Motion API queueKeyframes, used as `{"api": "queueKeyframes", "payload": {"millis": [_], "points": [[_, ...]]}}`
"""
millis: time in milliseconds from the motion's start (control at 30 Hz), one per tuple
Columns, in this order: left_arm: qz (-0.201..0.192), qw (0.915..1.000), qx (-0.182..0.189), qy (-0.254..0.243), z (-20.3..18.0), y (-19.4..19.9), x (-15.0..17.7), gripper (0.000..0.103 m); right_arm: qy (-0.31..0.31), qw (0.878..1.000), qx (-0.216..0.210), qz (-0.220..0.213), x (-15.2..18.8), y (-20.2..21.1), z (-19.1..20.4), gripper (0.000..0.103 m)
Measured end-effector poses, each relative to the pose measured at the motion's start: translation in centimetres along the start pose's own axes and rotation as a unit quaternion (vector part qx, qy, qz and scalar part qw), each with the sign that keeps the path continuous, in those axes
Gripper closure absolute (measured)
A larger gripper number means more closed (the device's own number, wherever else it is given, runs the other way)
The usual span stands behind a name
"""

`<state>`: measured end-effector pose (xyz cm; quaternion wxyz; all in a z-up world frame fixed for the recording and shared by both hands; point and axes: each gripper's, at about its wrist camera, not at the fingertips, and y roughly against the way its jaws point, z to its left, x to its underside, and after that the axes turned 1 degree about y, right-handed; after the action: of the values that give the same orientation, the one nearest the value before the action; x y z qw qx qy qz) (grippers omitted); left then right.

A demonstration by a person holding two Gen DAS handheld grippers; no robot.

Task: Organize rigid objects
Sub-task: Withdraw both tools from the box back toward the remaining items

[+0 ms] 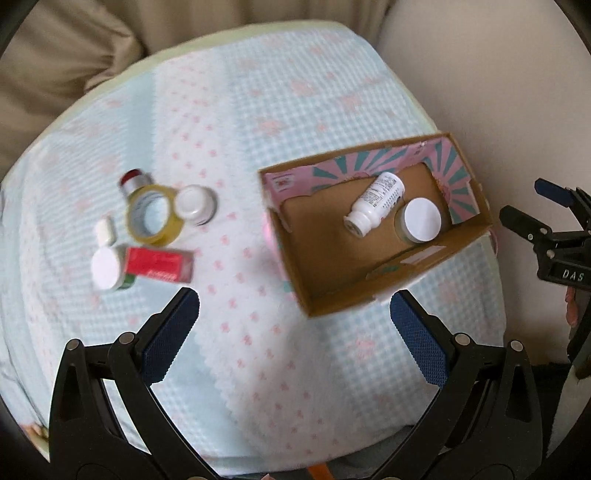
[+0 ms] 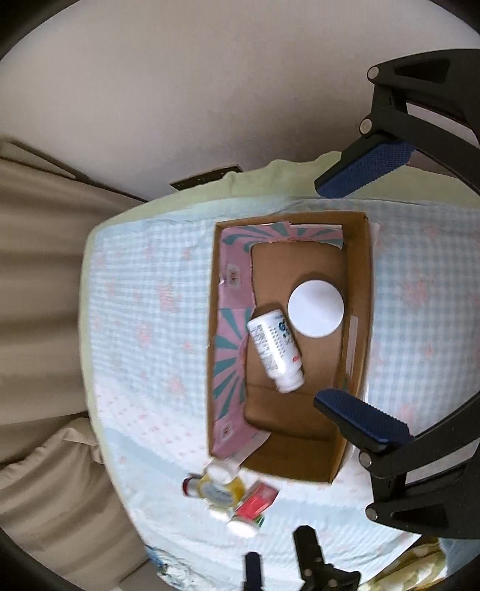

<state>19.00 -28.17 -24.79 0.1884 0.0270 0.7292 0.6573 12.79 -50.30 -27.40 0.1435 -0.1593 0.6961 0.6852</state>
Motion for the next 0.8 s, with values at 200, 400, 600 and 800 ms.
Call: {"api": "queueKeyframes", "payload": {"millis": [200,400,600,800], "points": [[-0.054,0.998,-0.005,0.032,5.0,6.2,3.7,0.0,0.004,1.0,0.017,-0.022,-0.3,5.6,3.9,0.0],[-0.094,0.994,-0.03,0.047,11.4,11.2,7.7,0.0,-0.027,0.998,0.007,-0.051,0.5,10.6,9.3,0.0],[-0.111,0.9914,-0.028,0.063,18.7,14.4,11.3,0.0,-0.05,0.996,-0.008,-0.067,1.4,13.5,16.2,0.0],[-0.122,0.9902,-0.021,0.065,25.6,15.6,13.9,0.0,-0.074,0.994,-0.012,-0.077,1.0,14.4,23.1,0.0]]}}
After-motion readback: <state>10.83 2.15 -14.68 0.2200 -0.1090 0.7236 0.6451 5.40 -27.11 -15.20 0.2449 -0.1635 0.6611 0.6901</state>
